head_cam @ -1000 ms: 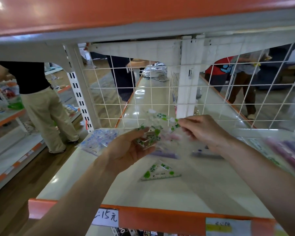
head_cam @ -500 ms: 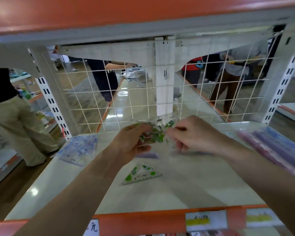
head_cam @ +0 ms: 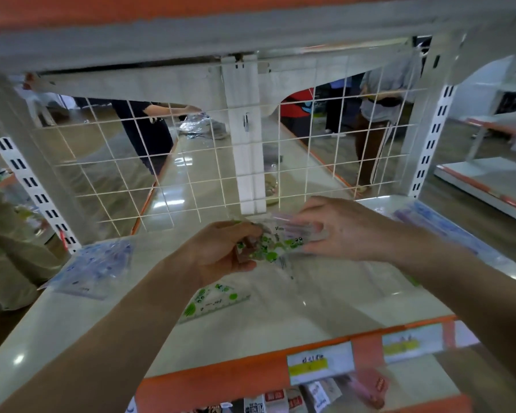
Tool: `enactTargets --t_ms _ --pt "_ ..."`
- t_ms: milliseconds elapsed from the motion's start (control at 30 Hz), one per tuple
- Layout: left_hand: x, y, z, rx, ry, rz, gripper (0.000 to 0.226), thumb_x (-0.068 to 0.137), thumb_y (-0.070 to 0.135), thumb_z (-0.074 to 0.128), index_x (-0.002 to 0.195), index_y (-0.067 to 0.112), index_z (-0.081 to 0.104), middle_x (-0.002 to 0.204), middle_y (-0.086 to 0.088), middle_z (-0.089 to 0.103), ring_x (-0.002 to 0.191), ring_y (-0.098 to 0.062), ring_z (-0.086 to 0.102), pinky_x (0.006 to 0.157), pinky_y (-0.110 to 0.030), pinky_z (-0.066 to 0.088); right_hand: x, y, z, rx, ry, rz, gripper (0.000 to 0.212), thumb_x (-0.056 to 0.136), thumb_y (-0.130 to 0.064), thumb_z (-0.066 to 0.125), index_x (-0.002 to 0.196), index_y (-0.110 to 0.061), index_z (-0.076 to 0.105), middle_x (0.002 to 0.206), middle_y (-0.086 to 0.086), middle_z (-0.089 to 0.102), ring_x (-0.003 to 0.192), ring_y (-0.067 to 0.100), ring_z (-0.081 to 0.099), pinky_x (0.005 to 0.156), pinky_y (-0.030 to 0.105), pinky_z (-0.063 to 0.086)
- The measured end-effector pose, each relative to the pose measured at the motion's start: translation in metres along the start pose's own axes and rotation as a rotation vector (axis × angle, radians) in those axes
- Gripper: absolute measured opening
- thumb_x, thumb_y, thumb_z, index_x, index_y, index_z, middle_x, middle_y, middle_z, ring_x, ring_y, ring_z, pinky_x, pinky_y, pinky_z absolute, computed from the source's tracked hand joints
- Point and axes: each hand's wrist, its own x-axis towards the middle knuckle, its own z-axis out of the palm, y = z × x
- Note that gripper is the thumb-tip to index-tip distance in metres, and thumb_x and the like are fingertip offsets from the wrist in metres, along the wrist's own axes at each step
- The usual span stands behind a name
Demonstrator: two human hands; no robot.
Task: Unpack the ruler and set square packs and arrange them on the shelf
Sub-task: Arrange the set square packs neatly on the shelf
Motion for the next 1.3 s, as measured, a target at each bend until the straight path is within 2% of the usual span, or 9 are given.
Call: enactTargets --t_ms 200,367,467,600,867,967,1067,1133,1300 --pt "0.004 -0.002 0.001 -0.082 0.120 -0.019 0.008 0.089 0.009 0.060 0.093 0.003 0.064 0.078 -0.011 0.066 0.052 -0.015 0.062 0.045 -0.026 0.053 -0.013 0.011 0.005 0.030 -0.064 0.137 0.029 0.080 -0.040 0.071 0.104 -0.025 0.064 0.095 -0.007 0.053 0.084 0.013 0.052 0.067 0.026 0.039" --pt "0.006 0.002 -0.016 -0.160 0.301 0.011 0.010 0.086 0.012 0.065 0.094 0.005 0.063 0.081 -0.011 0.064 0.060 -0.018 0.062 0.043 -0.025 0.053 -0.023 0.019 0.021 -0.012 -0.340 0.221 0.033 0.077 -0.040 0.071 0.100 -0.017 0.063 0.099 0.004 0.062 0.089 0.021 0.059 0.073 0.032 0.047" --pt "0.005 0.000 -0.018 -0.181 0.308 0.023 0.006 0.086 0.011 0.065 0.089 0.006 0.064 0.081 -0.011 0.065 0.059 -0.018 0.063 0.043 -0.025 0.052 -0.018 0.017 0.030 -0.048 -0.366 0.217 0.026 0.076 -0.039 0.070 0.092 -0.021 0.062 0.093 -0.002 0.059 0.083 0.016 0.057 0.060 0.026 0.040" --pt "0.004 -0.001 -0.021 -0.195 0.300 0.034 0.012 0.085 0.011 0.066 0.095 0.005 0.064 0.083 -0.012 0.065 0.067 -0.020 0.062 0.043 -0.025 0.052 -0.012 0.014 0.029 -0.044 -0.405 0.242 0.042 0.078 -0.039 0.070 0.113 -0.019 0.062 0.104 -0.002 0.059 0.092 0.017 0.057 0.074 0.029 0.045" --pt "0.001 -0.003 -0.014 -0.248 0.224 0.027 0.013 0.087 0.011 0.063 0.098 0.004 0.066 0.086 -0.011 0.068 0.070 -0.019 0.064 0.049 -0.027 0.054 -0.009 0.020 0.035 -0.045 -0.405 0.213 0.022 0.079 -0.036 0.067 0.096 -0.022 0.063 0.093 -0.003 0.057 0.084 0.017 0.055 0.068 0.029 0.044" --pt "-0.004 -0.002 -0.007 -0.301 0.116 0.037 0.011 0.089 0.006 0.060 0.098 0.004 0.066 0.085 -0.009 0.071 0.073 -0.017 0.068 0.055 -0.027 0.057 -0.009 0.022 0.026 0.064 -0.240 0.205 0.013 0.086 -0.033 0.063 0.095 -0.025 0.067 0.094 -0.006 0.064 0.088 0.013 0.060 0.078 0.030 0.047" --pt "-0.008 -0.001 -0.004 -0.393 0.044 0.040 0.016 0.090 -0.003 0.053 0.098 0.005 0.064 0.086 -0.008 0.073 0.074 -0.014 0.069 0.055 -0.027 0.057 -0.003 0.011 0.008 0.510 0.048 0.225 0.013 0.091 -0.031 0.060 0.086 -0.023 0.070 0.084 -0.005 0.070 0.079 0.007 0.063 0.074 0.025 0.048" --pt "-0.008 -0.001 -0.002 -0.434 0.010 0.043 0.018 0.089 -0.004 0.052 0.099 0.005 0.064 0.087 -0.008 0.072 0.077 -0.014 0.068 0.058 -0.028 0.059 0.000 -0.002 0.003 0.788 0.046 0.244 0.019 0.091 -0.032 0.059 0.090 -0.017 0.072 0.083 -0.002 0.072 0.072 0.004 0.064 0.062 0.017 0.047" --pt "-0.009 0.001 -0.002 -0.453 -0.036 0.039 0.014 0.089 0.001 0.054 0.099 0.004 0.064 0.087 -0.011 0.072 0.082 -0.018 0.064 0.061 -0.032 0.060 0.006 -0.008 0.008 0.818 0.042 0.208 0.007 0.088 -0.014 0.065 0.089 -0.019 0.070 0.065 -0.011 0.066 0.056 -0.005 0.056 0.053 0.010 0.041"
